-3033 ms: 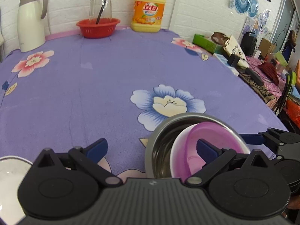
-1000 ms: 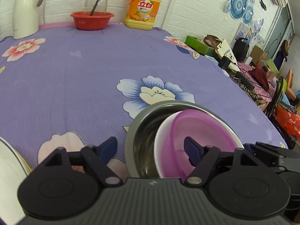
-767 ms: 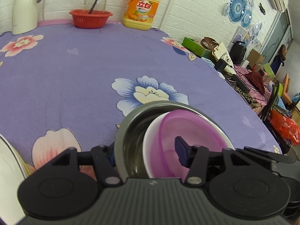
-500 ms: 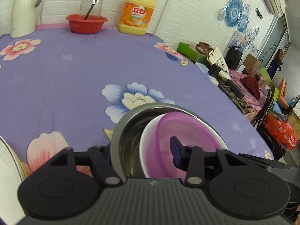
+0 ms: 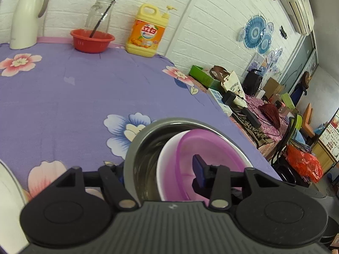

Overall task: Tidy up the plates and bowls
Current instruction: 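Grip the nested bowl rims with the left tool and lift them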

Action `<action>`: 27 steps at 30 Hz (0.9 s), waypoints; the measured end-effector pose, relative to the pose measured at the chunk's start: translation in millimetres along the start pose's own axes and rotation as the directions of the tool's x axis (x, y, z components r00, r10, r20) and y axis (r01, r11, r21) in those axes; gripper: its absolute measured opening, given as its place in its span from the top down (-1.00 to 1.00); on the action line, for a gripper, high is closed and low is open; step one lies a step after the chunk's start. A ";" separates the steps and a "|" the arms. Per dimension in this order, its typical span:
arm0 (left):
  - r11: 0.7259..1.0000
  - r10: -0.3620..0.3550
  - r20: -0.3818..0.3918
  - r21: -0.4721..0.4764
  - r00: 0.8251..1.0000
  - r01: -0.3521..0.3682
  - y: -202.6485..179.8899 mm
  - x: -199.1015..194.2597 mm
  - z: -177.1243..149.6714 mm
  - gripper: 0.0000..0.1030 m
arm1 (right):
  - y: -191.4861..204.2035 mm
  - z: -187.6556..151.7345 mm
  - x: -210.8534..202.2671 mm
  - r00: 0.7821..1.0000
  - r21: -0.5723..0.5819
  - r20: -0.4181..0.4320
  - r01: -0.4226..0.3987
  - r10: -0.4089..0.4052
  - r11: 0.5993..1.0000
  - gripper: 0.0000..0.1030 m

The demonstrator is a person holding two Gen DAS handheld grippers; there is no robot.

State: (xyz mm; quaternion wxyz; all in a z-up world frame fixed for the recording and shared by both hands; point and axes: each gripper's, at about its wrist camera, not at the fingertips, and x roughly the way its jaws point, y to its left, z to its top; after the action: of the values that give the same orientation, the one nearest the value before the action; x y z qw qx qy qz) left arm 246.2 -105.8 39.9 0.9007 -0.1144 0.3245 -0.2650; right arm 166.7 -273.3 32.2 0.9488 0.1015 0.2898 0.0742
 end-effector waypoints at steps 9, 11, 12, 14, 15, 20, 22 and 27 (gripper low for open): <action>0.995 0.081 0.065 -0.062 0.995 -0.077 52.9 -56.6 -8.7 0.13 | 57.8 -1.2 10.1 0.996 -0.077 -0.020 -0.090 0.089 0.993 -0.82; 0.990 0.116 0.083 -0.090 0.990 -0.108 69.6 -73.2 -12.7 0.13 | 77.2 -2.7 13.6 0.992 -0.107 -0.033 -0.121 0.118 0.987 -0.84; 0.986 0.136 0.091 -0.106 0.987 -0.126 78.8 -82.5 -15.1 0.13 | 87.3 -3.9 16.4 0.990 -0.122 -0.042 -0.140 0.135 0.983 -0.85; 0.978 0.172 0.105 -0.137 0.979 -0.157 95.4 -99.8 -20.1 0.12 | 107.3 -6.3 22.4 0.982 -0.143 -0.064 -0.183 0.175 0.973 -0.86; 0.973 0.191 0.113 -0.153 0.975 -0.173 104.2 -109.1 -23.0 0.12 | 117.4 -7.8 25.3 0.978 -0.156 -0.076 -0.204 0.194 0.966 -0.87; 0.950 0.265 0.142 -0.210 0.954 -0.233 135.5 -145.2 -35.7 0.12 | 162.3 -15.2 36.6 0.954 -0.204 -0.127 -0.295 0.273 0.934 -0.93; 0.944 0.286 0.148 -0.215 0.947 -0.251 142.8 -153.4 -37.3 0.11 | 175.3 -17.9 39.4 0.944 -0.214 -0.142 -0.322 0.297 0.922 -0.99; 0.935 0.306 0.145 -0.232 0.941 -0.269 155.4 -158.0 -40.7 0.11 | 192.8 -21.7 46.9 0.934 -0.223 -0.165 -0.349 0.317 0.910 -1.00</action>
State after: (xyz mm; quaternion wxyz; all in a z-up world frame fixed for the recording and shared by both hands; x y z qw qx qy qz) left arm 180.1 109.5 32.8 0.9382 -0.1827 0.2818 -0.0831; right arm 177.1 -74.0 34.9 0.9073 0.0247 0.3154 0.2770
